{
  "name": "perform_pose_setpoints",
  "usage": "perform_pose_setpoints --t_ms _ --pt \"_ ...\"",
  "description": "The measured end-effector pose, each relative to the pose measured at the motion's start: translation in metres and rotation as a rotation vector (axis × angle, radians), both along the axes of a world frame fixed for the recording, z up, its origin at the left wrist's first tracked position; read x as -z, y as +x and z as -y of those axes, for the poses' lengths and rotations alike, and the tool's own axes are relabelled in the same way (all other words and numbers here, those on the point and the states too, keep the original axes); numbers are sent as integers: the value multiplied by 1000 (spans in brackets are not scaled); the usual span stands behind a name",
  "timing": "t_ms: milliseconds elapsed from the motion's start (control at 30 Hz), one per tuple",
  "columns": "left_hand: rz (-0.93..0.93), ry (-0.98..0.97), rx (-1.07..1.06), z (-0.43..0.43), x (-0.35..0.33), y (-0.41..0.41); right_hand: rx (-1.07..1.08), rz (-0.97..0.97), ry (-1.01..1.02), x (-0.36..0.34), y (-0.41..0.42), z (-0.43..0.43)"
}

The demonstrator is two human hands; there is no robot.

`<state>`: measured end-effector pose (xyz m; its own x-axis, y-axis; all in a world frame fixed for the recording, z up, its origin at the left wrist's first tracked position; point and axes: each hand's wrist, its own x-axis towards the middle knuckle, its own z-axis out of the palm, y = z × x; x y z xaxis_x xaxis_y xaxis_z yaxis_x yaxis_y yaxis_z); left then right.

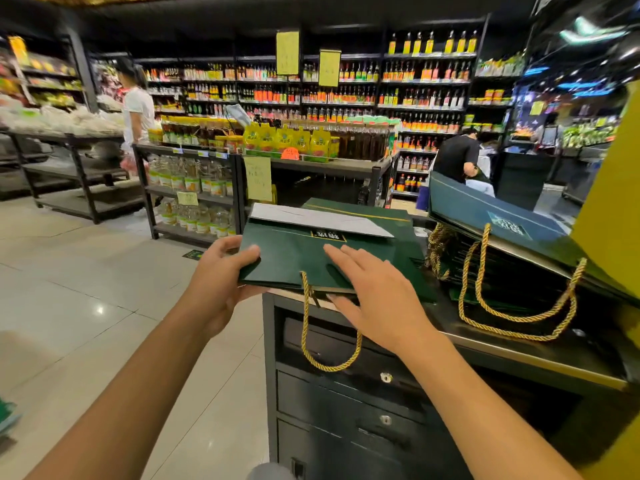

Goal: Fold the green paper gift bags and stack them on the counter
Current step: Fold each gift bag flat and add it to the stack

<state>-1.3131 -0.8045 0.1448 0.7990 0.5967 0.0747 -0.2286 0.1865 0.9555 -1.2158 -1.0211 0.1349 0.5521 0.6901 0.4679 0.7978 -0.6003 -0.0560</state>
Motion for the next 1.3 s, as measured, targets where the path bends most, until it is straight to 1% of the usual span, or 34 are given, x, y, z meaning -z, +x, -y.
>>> perform_pose_setpoints --t_ms 100,167,233,333,433,500,567,633,667,733,800,833,900,1000,1067,1133,1233,1300 --pt "73 0 62 5 -9 -3 26 78 110 -5 0 -7" --pt "126 -1 129 9 -15 -4 29 114 249 -8 0 -8" --pt "156 3 165 11 -18 -3 24 107 401 -12 1 -5" --pt "132 25 197 17 -17 1 21 39 566 -26 1 -1" --pt "59 15 230 24 -9 8 -79 -101 764 -37 3 4" --pt "24 -12 234 29 -3 13 -105 -166 910 -41 4 6" --pt "3 -31 238 33 2 17 -92 -277 1036 -46 -3 5" --pt "-18 -28 239 37 5 20 -111 -458 1184 -53 -6 0" --pt "-31 -19 242 38 6 22 -139 -545 1264 -56 -8 -3" --pt "-31 -23 247 40 9 24 -255 -783 1445 -57 -12 -14" --pt "13 -36 238 42 10 25 -325 -992 1557 -53 -16 -20" --pt "48 -53 215 43 11 25 -329 -1043 1547 -50 -16 -22" --pt "116 -104 135 40 13 25 -329 -1083 1445 -41 -15 -23" --pt "186 -96 2 28 17 22 -318 -1035 1242 -29 -12 -22" --pt "208 -103 -49 20 19 22 -343 -1008 1106 -22 -8 -18" --pt "189 -91 -90 13 18 22 -359 -1035 971 -16 -4 -13" --pt "120 -62 -140 3 20 25 -227 -1100 768 -6 7 -4" --pt "68 -47 -153 -4 24 26 -171 -1125 687 -2 12 6"
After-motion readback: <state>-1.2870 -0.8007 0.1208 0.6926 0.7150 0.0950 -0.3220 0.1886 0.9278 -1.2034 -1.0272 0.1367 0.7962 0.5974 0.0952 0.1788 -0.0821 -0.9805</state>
